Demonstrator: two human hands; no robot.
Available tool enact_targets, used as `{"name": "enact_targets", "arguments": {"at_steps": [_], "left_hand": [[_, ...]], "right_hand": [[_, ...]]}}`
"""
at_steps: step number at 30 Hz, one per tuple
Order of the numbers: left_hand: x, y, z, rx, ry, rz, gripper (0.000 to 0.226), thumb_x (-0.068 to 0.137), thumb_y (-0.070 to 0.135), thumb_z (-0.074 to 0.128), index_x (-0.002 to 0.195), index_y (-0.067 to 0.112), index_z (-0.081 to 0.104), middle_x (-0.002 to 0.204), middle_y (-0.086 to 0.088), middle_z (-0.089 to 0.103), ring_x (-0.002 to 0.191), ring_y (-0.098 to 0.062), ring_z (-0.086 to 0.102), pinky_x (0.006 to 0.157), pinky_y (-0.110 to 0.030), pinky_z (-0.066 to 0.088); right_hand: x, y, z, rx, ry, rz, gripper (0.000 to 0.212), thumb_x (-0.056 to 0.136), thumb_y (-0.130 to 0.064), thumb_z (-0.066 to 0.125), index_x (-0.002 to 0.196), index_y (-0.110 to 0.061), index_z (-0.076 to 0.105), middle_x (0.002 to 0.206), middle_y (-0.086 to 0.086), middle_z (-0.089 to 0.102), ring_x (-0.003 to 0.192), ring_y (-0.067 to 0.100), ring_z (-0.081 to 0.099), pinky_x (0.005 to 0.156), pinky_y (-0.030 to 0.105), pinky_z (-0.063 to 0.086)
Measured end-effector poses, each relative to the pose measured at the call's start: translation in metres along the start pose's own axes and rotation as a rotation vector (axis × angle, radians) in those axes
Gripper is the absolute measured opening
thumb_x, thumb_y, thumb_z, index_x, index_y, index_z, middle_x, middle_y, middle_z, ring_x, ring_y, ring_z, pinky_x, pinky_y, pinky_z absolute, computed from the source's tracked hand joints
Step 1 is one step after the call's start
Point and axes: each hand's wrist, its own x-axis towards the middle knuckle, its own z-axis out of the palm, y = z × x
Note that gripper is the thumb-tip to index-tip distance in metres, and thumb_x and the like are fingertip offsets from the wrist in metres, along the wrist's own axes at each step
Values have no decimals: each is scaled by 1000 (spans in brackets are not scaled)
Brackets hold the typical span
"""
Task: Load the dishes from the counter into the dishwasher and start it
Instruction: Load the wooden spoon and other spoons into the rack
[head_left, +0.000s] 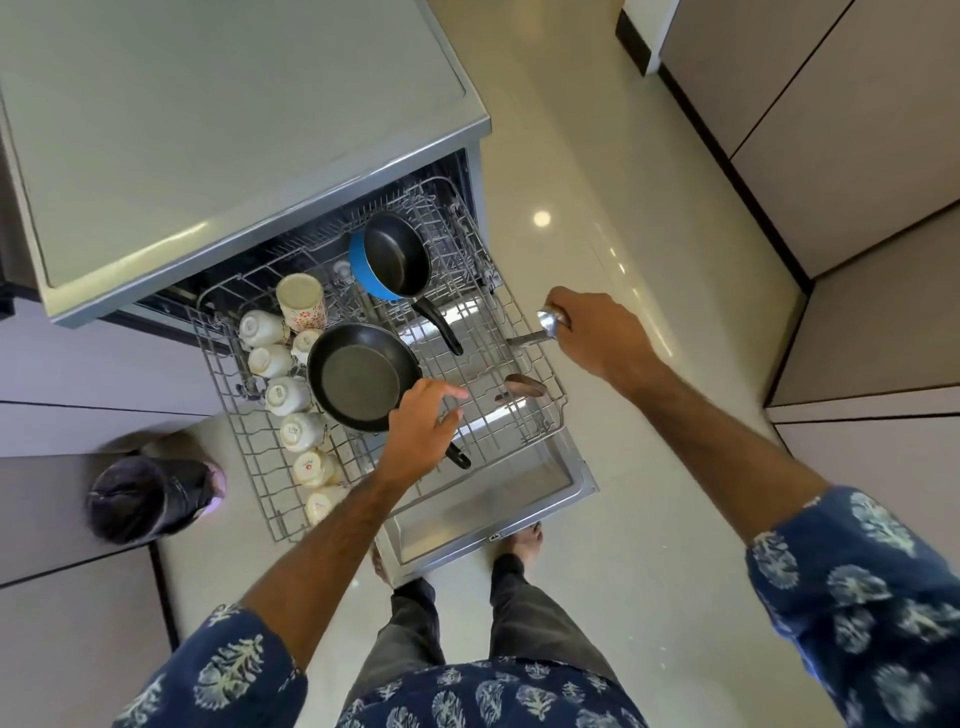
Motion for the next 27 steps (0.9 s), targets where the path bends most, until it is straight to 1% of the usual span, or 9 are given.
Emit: {"name": "enact_targets", "arguments": {"at_steps": [4,7,9,13,16,19,21,23,27], "left_hand": [[1,-4,-13,32,20,-20,22,97,17,60,112,33,63,119,9,57,117,-12,52,103,-53,41],[0,-9,-21,8,52,-21,23,97,16,59,112,32,64,120,7,57,118,-15,52,103,-57,40],[-1,-11,-23,-8,65,-29,22,97,16,59,112,31,64,119,7,57,116,-16,52,103,-57,40],[-5,-14,-19,4,38,-50,22,98,15,57,114,30,63,124,5,56,119,-15,50,104,-55,40],[-10,-18,-14,23,23,-31,22,98,15,57,114,29,62,124,5,56,113,-11,51,102,-50,43],[-15,-33,-7,91,1,-5,25,96,14,60,118,27,60,126,3,55,114,-12,52,102,-45,44],[-19,-43,-1,176,-58,3,33,97,15,60,128,23,57,131,1,54,120,-16,51,107,-44,41],[-24,-56,10,287,-132,0,43,98,20,58,140,21,49,140,-1,50,132,-19,45,113,-45,35],[-38,-79,40,399,-312,-86,56,101,29,53,152,19,34,156,-3,38,144,-22,36,119,-45,29]], "right_hand": [[16,-24,-6,-166,84,-55,13,96,-22,48,102,-24,60,72,-3,60,57,17,52,50,19,23],[12,-24,-19,-142,178,-79,12,95,-26,48,93,-26,60,69,-5,61,55,18,55,49,17,22],[10,-23,-21,-143,166,-92,12,95,-27,49,93,-27,61,69,-5,61,55,18,54,50,17,22],[24,-25,1,-136,16,-126,13,99,-26,49,104,-27,61,77,-4,62,60,17,56,52,21,31],[42,-21,35,-171,-104,-142,12,99,-26,53,111,-26,57,84,0,63,64,17,57,56,26,41],[57,-10,74,-197,-232,-112,22,98,-23,55,120,-22,53,99,7,65,80,26,63,70,39,55],[63,-1,92,-155,-312,-81,25,98,-18,54,123,-17,53,107,12,64,91,30,64,79,43,56],[68,7,108,-73,-368,-52,29,96,-13,55,125,-10,52,113,16,64,98,32,62,82,42,54],[77,17,126,4,-347,-6,36,92,-5,56,128,-7,51,115,18,64,97,31,61,76,36,50]]}}
